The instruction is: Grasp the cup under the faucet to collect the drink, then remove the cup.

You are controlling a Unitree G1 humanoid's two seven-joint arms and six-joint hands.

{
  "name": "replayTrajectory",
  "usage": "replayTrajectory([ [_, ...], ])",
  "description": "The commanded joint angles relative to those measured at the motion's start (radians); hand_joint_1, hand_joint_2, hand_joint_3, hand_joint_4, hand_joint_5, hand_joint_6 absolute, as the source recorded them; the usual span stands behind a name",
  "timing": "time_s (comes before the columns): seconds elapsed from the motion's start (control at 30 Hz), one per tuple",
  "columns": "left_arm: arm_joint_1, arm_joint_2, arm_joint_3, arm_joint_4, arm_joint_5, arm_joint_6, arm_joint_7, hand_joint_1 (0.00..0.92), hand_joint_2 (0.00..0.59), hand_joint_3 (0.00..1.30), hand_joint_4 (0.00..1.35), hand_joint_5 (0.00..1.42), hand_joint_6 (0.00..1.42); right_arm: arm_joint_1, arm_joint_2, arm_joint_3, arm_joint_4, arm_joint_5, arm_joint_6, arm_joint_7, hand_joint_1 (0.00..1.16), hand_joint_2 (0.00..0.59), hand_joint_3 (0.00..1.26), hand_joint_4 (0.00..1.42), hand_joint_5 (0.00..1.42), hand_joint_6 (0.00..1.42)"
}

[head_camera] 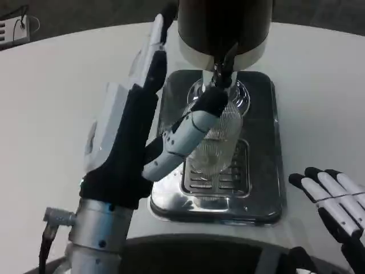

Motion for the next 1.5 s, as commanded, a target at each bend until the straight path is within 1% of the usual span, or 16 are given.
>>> replayTrajectory([
  [0.03, -0.034, 0.002, -0.002, -0.027, -0.024, 0.045, -0.075, 0.0, 0.188, 0.0, 0.0, 0.0, 0.0, 0.012, -0.002, 0.002, 0.005, 0.004, -0.015, -0.01, 0.23, 0.486, 0.1, 0.06, 0.07, 0.18],
  [0.33, -0.111, -0.004, -0.008, -0.023, -0.044, 0.071, -0.149, 0.0, 0.186, 0.0, 0.0, 0.0, 0.0, 0.01, -0.001, 0.002, 0.003, 0.008, -0.018, -0.009, 0.23, 0.486, 0.1, 0.06, 0.07, 0.18],
  [0.67, -0.126, 0.0, -0.024, 0.004, -0.058, 0.097, -0.215, 0.0, 0.179, 0.0, 0.0, 0.0, 0.0, 0.015, 0.002, -0.004, 0.002, 0.012, -0.014, -0.009, 0.23, 0.486, 0.1, 0.06, 0.07, 0.18],
  [0.83, -0.138, 0.006, -0.038, 0.009, -0.048, 0.139, -0.248, 0.0, 0.178, 0.0, 0.0, 0.0, 0.0, 0.012, 0.005, 0.0, 0.004, 0.012, -0.01, -0.008, 0.23, 0.486, 0.1, 0.06, 0.07, 0.18],
  [0.97, -0.144, 0.008, -0.046, 0.012, -0.046, 0.146, -0.261, 0.0, 0.18, 0.0, 0.0, 0.03, 0.0, 0.009, 0.008, 0.003, 0.004, 0.01, -0.007, -0.006, 0.23, 0.486, 0.1, 0.06, 0.07, 0.18],
  [1.03, -0.149, 0.014, -0.05, 0.011, -0.038, 0.147, -0.265, 0.0, 0.179, 0.0, 0.0, 0.04, 0.0, 0.009, 0.008, 0.005, 0.005, 0.009, -0.006, -0.006, 0.23, 0.486, 0.1, 0.06, 0.07, 0.18],
  [1.1, -0.165, 0.047, -0.061, -0.001, 0.017, 0.152, -0.283, 0.0, 0.179, 0.0, 0.0, 0.04, 0.0, 0.007, 0.01, 0.008, 0.007, 0.009, -0.004, -0.005, 0.23, 0.486, 0.1, 0.06, 0.07, 0.18],
  [1.2, -0.173, 0.074, -0.07, -0.018, 0.059, 0.162, -0.306, 0.0, 0.18, 0.0, 0.0, 0.05, 0.0, 0.002, 0.012, 0.012, 0.01, 0.008, -0.001, -0.004, 0.23, 0.486, 0.1, 0.06, 0.07, 0.18],
  [1.5, -0.188, 0.127, -0.079, -0.054, 0.106, 0.186, -0.368, 0.0, 0.177, 0.0, 0.0, 0.06, 0.02, -0.008, 0.01, 0.02, 0.022, 0.01, 0.002, -0.003, 0.23, 0.486, 0.1, 0.06, 0.07, 0.18],
])
